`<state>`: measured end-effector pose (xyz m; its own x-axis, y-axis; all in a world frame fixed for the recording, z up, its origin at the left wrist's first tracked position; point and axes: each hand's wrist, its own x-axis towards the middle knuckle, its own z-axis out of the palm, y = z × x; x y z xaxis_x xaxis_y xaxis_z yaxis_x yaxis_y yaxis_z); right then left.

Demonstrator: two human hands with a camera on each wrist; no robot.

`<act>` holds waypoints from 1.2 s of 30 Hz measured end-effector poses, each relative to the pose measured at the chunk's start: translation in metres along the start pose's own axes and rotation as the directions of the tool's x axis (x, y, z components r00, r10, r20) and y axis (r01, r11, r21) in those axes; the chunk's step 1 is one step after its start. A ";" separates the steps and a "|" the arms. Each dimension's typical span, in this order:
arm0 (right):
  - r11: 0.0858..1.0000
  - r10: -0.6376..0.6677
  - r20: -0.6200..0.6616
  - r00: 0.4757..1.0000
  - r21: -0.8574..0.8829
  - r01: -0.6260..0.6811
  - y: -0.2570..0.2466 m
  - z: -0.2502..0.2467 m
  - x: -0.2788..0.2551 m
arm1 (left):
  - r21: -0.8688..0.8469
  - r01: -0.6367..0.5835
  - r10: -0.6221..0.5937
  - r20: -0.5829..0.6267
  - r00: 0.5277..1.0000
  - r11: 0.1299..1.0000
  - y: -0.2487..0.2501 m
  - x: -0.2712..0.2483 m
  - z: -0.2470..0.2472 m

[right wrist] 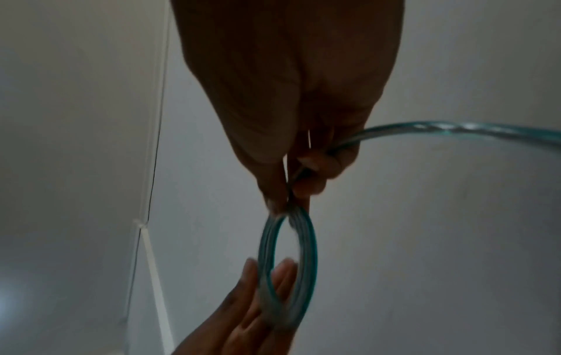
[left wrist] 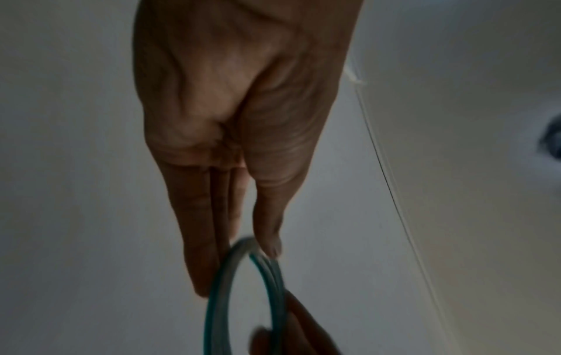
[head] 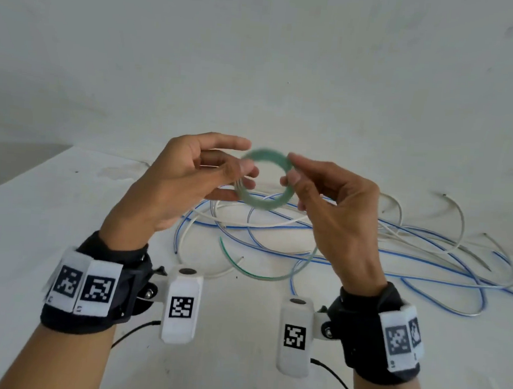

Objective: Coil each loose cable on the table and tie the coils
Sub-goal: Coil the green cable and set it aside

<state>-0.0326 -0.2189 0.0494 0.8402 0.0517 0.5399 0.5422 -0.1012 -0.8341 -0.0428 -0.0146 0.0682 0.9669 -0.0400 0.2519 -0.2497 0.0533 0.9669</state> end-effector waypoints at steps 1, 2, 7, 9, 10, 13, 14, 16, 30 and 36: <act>0.997 0.015 0.051 0.999 -0.077 -0.011 0.003 -0.003 0.001 | 0.058 0.008 -0.009 0.028 1.000 0.998 -0.001 0.000 -0.005; 0.989 0.031 0.094 0.995 -0.144 -0.017 0.005 -0.006 0.001 | 0.113 0.016 -0.022 0.052 0.998 0.993 -0.002 0.000 -0.009; 0.978 0.058 0.188 0.981 -0.207 -0.018 0.008 -0.008 0.001 | 0.278 0.044 -0.080 0.119 0.990 0.960 -0.007 0.000 -0.007; 0.980 0.048 0.183 0.982 -0.198 -0.011 0.008 -0.009 0.001 | 0.281 0.052 -0.091 0.128 0.988 0.958 -0.009 0.001 -0.003; 0.981 0.046 0.181 0.982 -0.195 -0.010 0.007 -0.009 0.001 | 0.279 0.054 -0.095 0.136 0.986 0.959 -0.009 0.001 -0.002; 0.987 0.039 0.169 0.985 -0.160 -0.011 0.003 -0.008 0.000 | 0.239 0.045 -0.079 0.132 0.988 0.970 -0.008 0.001 -0.002; 0.989 0.028 0.153 0.988 -0.145 -0.005 0.001 -0.007 0.000 | 0.219 0.038 -0.065 0.117 0.991 0.975 -0.007 0.001 -0.002; 0.994 0.018 0.111 0.994 -0.108 -0.005 -0.002 -0.007 0.000 | 0.155 0.022 -0.032 0.066 0.997 0.988 -0.006 0.002 -0.002; 0.986 0.094 -0.026 0.995 0.143 -0.089 -0.008 0.001 0.000 | -0.046 0.006 -0.005 0.016 1.000 0.999 0.000 0.000 0.014; 0.982 0.083 -0.008 0.997 0.173 -0.080 -0.017 -0.002 -0.002 | -0.108 -0.019 0.015 -0.042 0.999 0.994 -0.003 0.001 0.017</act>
<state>-0.0433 -0.2193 0.0631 0.8822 0.0353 0.4696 0.4666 0.0686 -0.8818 -0.0418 -0.0320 0.0662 0.9645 0.0031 0.2639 -0.2609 0.1614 0.9518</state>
